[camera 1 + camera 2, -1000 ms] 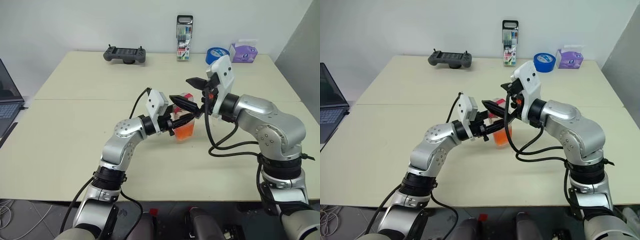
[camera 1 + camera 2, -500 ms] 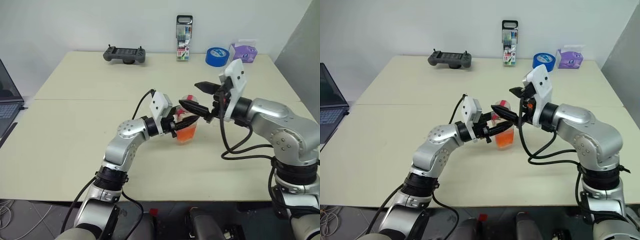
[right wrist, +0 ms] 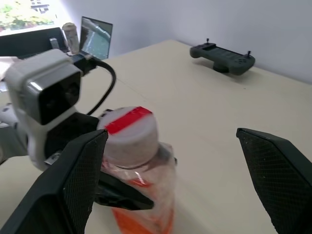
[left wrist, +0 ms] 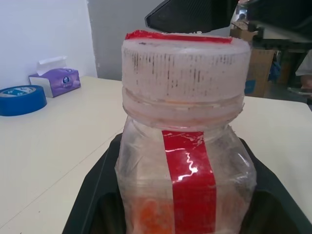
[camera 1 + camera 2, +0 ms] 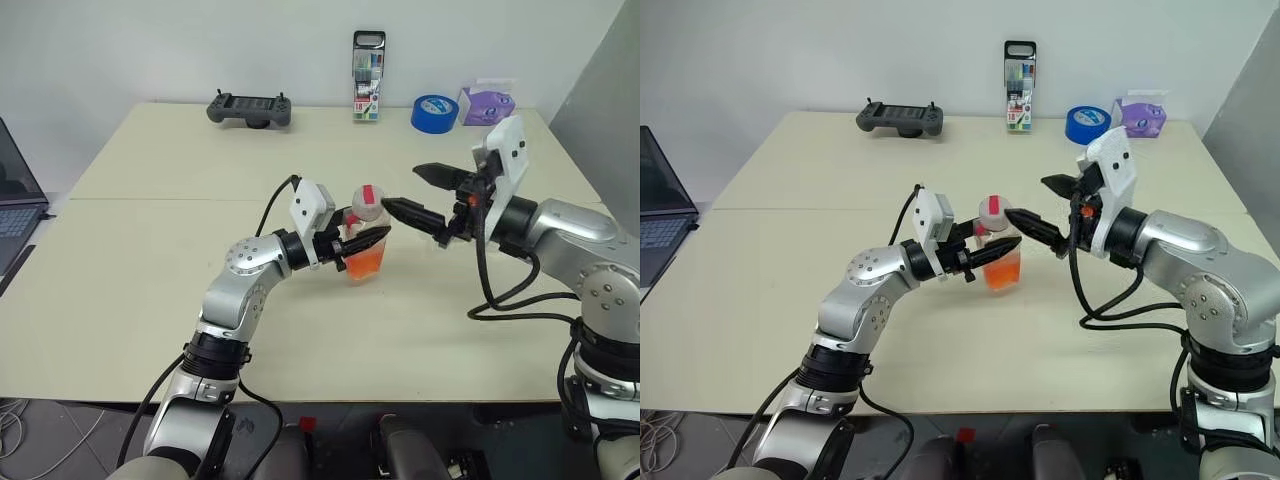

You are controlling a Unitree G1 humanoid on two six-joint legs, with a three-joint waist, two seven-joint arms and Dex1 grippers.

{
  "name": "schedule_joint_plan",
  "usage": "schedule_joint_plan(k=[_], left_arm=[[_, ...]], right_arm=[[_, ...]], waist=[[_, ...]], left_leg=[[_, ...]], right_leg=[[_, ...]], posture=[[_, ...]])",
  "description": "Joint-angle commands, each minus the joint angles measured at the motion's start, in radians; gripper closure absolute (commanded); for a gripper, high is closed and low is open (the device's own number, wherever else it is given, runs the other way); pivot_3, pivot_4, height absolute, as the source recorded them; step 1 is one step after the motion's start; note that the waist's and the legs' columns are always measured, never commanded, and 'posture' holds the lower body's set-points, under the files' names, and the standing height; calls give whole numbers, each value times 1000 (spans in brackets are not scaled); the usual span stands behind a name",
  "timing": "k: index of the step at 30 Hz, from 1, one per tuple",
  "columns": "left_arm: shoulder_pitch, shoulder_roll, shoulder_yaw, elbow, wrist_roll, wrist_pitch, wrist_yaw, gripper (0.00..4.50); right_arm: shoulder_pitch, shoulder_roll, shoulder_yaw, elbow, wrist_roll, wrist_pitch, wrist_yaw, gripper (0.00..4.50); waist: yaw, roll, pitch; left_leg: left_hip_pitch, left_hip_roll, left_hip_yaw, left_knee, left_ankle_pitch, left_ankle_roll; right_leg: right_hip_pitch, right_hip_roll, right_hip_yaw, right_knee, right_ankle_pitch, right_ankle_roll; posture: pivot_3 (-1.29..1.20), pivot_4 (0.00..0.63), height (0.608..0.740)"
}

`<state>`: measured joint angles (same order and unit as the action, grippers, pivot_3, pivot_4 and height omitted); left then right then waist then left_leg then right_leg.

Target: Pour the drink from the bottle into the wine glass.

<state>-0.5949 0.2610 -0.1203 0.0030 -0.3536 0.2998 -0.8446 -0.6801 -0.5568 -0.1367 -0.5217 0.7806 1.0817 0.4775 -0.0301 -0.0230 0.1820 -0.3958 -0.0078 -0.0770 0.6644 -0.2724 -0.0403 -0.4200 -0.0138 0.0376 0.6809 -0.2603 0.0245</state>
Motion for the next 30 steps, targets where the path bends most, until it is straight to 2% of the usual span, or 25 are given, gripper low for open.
schedule_joint_plan(k=[1,6,15,23,30], left_arm=[[-20,-2,14,-26,-14,-23,-5,2578],[-17,-1,14,-29,-14,-22,-3,2578],[-17,-3,10,-32,-9,-24,1,2578],[-16,-2,11,-33,-8,-24,5,2578],[-18,-2,12,-31,-9,-24,4,2578]], right_arm=[[-21,15,15,-59,31,7,-29,0],[-47,87,129,-40,-65,-15,-130,0],[-105,197,179,60,-168,-79,-190,0],[-106,203,171,97,-222,-101,-191,0],[-69,147,140,82,-233,-91,-171,0]], waist=[[0,0,0],[-2,0,0],[0,0,0],[-1,0,0],[-1,0,0]], left_leg=[[0,0,0,0,0,0],[1,0,0,0,0,0],[0,0,0,0,0,0],[0,0,0,0,0,0],[0,0,-1,0,0,0]], right_leg=[[0,0,0,0,0,0],[0,0,0,0,0,0],[0,0,0,0,0,0],[0,0,0,0,0,0],[0,0,0,0,0,0]], posture=[[0,150,740],[0,150,740],[0,150,740],[0,150,740],[0,150,740]])
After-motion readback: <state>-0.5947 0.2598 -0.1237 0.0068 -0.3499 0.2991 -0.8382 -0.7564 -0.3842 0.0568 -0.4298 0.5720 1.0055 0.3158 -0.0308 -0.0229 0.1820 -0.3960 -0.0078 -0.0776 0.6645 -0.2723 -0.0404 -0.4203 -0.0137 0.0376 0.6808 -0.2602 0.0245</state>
